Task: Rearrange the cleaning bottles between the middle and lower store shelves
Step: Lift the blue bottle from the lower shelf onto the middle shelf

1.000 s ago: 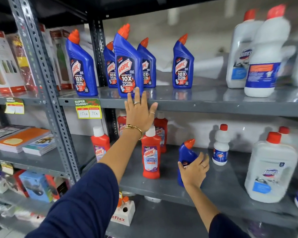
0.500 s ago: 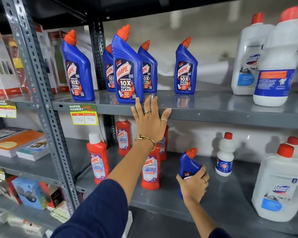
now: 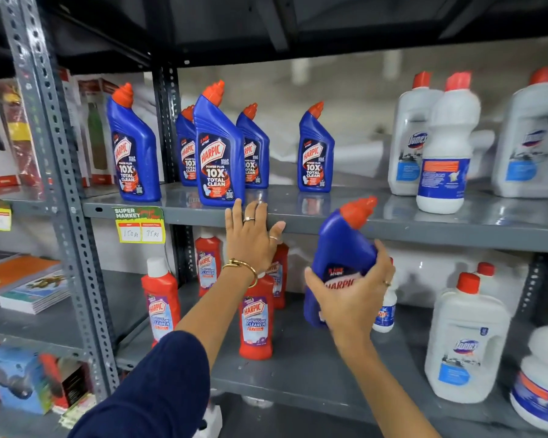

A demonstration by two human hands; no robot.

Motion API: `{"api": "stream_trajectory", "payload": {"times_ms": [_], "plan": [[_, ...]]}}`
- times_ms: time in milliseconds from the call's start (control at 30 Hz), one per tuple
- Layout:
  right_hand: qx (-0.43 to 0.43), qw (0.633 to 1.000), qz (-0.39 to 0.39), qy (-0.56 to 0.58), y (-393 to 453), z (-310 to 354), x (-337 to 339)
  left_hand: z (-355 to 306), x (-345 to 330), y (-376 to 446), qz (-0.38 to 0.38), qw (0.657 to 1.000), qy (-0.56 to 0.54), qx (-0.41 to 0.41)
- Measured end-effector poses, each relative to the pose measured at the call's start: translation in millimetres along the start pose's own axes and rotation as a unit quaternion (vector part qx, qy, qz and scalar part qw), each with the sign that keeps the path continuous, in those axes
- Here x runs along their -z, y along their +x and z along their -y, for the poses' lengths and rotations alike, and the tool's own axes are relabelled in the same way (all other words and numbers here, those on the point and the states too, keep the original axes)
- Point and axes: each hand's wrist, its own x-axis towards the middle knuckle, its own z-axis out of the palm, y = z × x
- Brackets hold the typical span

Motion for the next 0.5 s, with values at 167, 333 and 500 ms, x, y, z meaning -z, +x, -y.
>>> {"api": "stream_trajectory", "payload": {"times_ms": [167,333,500], "plan": [[0.071,0.996,-0.004,0.049,52.2,70.1,21.9,-2.4,5.6,-1.5,0.002,1.0,0.014,-0.005],[0.073,0.996,-0.01,0.042,113.0,107.6,2.5,-3.4,8.1,-1.2,0.007,1.0,0.02,-0.002],[0.062,0.997,0.019,-0.045,144.4,99.1,-50.9,-1.5,4.5,-1.1,0.014,0.999,0.032,-0.004]]}}
